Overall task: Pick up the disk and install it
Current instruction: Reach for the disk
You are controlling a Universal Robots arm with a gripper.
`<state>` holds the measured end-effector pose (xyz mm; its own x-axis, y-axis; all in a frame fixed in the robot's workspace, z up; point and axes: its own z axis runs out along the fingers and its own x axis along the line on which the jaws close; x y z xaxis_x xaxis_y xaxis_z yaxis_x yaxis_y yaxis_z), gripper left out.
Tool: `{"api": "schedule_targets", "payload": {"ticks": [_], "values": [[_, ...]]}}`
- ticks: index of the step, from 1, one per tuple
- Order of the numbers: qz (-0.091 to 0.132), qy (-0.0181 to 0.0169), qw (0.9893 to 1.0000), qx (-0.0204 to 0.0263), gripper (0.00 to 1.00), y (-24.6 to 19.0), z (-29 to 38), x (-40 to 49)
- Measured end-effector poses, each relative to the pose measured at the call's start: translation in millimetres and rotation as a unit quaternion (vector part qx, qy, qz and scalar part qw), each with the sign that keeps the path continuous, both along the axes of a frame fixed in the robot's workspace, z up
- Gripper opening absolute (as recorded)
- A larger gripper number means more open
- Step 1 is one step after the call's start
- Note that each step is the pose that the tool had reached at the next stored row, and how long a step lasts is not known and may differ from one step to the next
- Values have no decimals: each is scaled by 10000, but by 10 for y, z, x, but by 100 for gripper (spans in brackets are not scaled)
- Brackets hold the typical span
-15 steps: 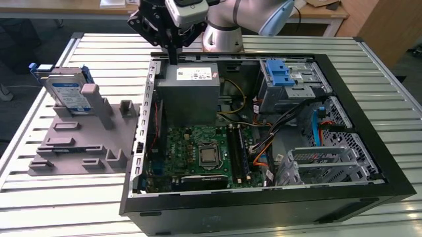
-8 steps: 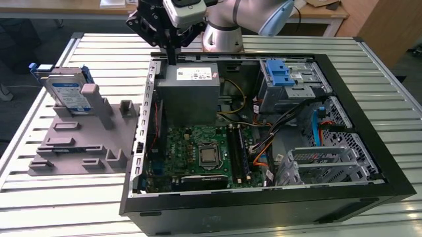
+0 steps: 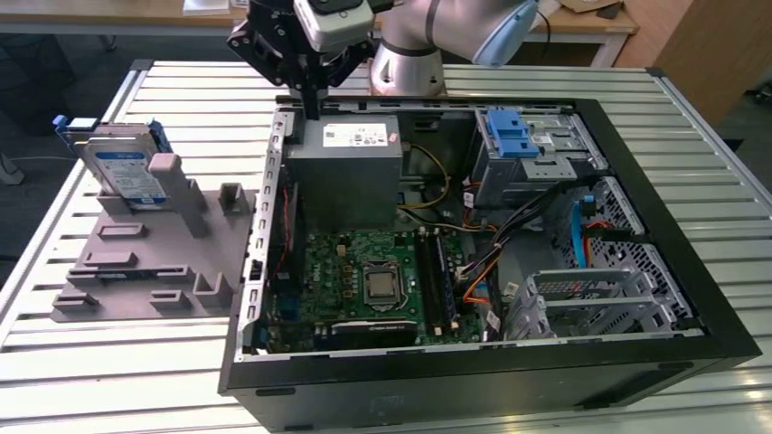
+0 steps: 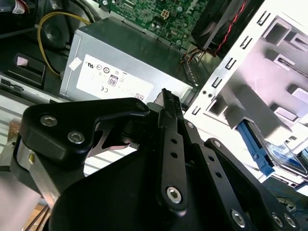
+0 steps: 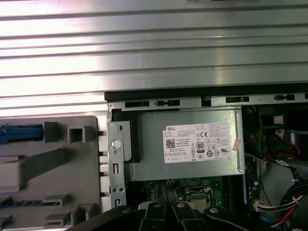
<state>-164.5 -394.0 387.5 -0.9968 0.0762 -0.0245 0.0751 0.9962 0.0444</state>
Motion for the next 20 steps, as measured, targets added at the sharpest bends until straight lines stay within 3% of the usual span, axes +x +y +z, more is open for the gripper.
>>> {"api": "schedule_targets", "payload": {"ticks": [20], "values": [[0, 0, 10000, 0, 11, 2, -20, -73]]}}
